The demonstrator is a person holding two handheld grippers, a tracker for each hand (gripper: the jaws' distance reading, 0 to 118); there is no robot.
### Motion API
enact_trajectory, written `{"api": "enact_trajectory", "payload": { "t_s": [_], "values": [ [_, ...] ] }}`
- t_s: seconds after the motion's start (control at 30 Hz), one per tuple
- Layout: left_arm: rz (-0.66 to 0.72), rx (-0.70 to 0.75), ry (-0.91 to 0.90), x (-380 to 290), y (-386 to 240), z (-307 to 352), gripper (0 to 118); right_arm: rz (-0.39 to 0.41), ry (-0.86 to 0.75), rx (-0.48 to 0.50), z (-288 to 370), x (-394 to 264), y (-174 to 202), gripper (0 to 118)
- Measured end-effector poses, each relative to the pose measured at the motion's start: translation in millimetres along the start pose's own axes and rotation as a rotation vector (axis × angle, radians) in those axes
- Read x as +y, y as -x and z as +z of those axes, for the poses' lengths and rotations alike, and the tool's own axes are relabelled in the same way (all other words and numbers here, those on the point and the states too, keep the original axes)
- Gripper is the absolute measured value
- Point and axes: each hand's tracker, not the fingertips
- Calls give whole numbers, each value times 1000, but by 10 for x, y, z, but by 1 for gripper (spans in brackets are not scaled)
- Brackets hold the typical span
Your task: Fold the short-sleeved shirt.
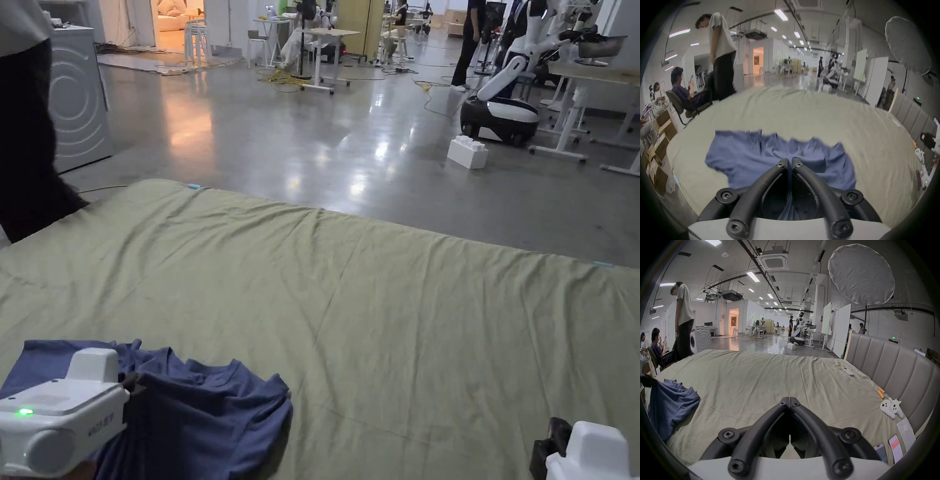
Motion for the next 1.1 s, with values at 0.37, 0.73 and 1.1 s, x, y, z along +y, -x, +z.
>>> {"api": "enact_trajectory", "payload": {
  "t_s": [0.37,0.73,1.1],
  "values": [
    [-31,-126,-295,1047,-628,389,4,-31,-58,-38,199,174,-314,1],
    [-140,-378,-377,1542,-2088,536,4,-70,-109,-111,450,238,-814,1],
    [-313,-661,-166,688,-3750,186,4,-100,-98,-211,646,88,-1333,1]
  ]
}}
